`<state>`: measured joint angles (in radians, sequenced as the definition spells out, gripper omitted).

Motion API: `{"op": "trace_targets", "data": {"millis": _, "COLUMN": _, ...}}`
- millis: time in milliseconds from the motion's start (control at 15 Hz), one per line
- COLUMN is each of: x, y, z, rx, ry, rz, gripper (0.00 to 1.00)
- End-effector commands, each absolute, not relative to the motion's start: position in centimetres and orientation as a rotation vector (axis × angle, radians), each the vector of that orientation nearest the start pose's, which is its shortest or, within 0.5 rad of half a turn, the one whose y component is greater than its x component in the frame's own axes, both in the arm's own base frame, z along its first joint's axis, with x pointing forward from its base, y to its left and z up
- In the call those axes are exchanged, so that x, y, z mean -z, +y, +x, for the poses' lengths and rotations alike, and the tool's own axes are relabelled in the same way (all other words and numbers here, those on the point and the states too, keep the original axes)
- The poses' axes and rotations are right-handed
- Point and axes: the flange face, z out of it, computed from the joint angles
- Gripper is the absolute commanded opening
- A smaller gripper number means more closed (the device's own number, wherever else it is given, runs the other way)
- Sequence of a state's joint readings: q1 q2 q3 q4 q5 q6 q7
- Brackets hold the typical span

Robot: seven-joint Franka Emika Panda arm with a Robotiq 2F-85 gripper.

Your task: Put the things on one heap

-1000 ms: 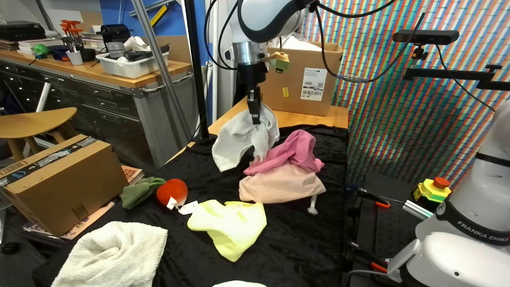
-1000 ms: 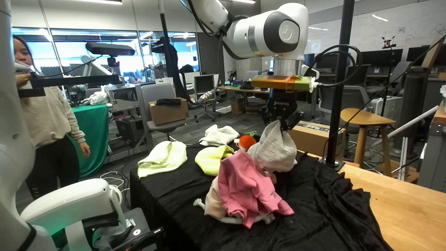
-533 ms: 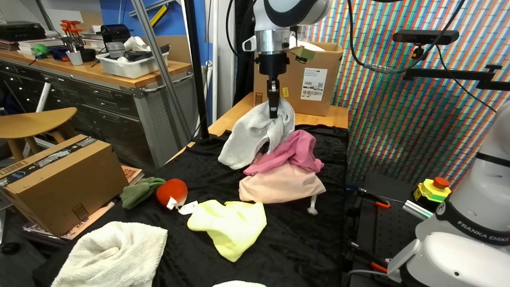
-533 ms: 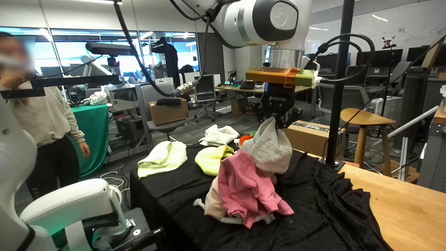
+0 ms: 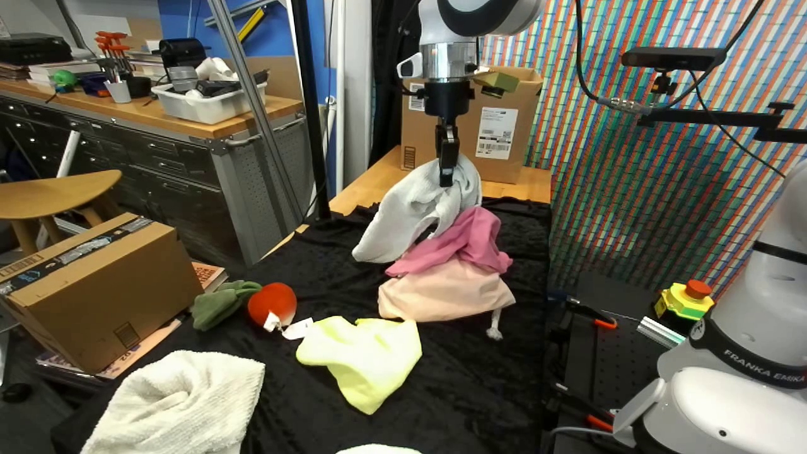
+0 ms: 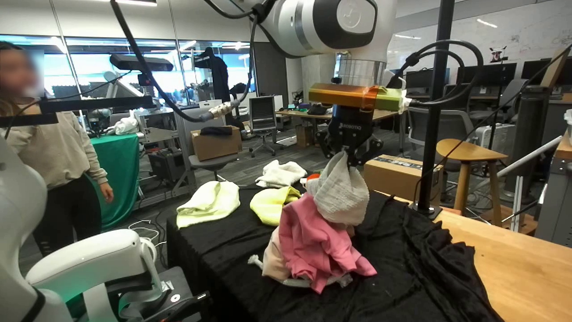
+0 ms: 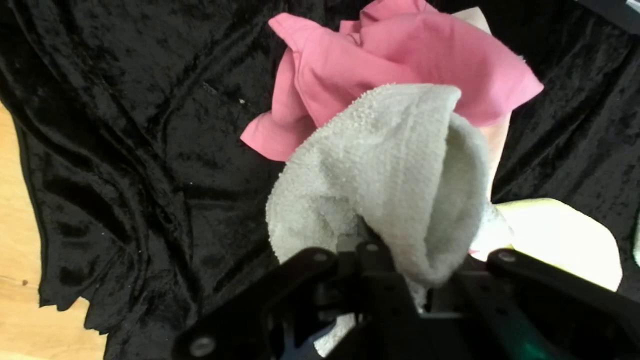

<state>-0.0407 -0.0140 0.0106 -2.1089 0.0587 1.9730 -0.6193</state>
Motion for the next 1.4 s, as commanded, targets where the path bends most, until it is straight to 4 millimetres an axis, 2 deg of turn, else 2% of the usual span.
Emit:
{"op": "trace_targets", "data": {"millis": 0, "x": -39.7, "y": 1.0, "z": 53.1, "rx": -0.056, "ry": -0.835, "rz": -2.946, "gripper": 0.06}}
{"op": "trace_targets", "data": {"millis": 400, "x": -34.9, "y": 5.2, "z": 54.4, "rx": -0.051, "ry": -0.863, "rz": -2.955, "gripper": 0.07}}
{"op": "trace_targets", "data": {"millis": 467, "x": -34.4, "y": 5.5, "z": 54.5, "rx": -0.057, "ry": -0.859, "rz": -2.954, "gripper": 0.11}}
{"op": "trace_targets", "data": {"millis": 533, "x": -33.9, "y": 5.7, "z": 54.5, "rx": -0.067, "ry": -0.861, "rz": -2.955, "gripper": 0.34}}
{"op": "trace_targets", "data": {"millis": 667, "x": -33.6, "y": 5.7, "z": 54.5, "rx": -0.074, "ry": -0.851, "rz": -2.962, "gripper": 0.45}}
{"op": "trace_targets", "data": {"millis": 733, "x": -33.6, "y": 5.7, "z": 54.5, "rx": -0.076, "ry": -0.841, "rz": -2.967, "gripper": 0.54}}
{"op": "trace_targets", "data": {"millis": 1000, "x": -35.3, "y": 5.8, "z": 54.7, "rx": -0.053, "ry": -0.792, "rz": -2.990, "gripper": 0.85}}
{"op": "trace_targets", "data": {"millis": 1133, "x": -36.6, "y": 6.3, "z": 55.1, "rx": -0.027, "ry": -0.785, "rz": -3.001, "gripper": 0.98}}
{"op": "trace_targets", "data": {"millis": 1333, "x": -38.5, "y": 8.1, "z": 56.5, "rx": 0.053, "ry": -0.786, "rz": -3.030, "gripper": 1.00}}
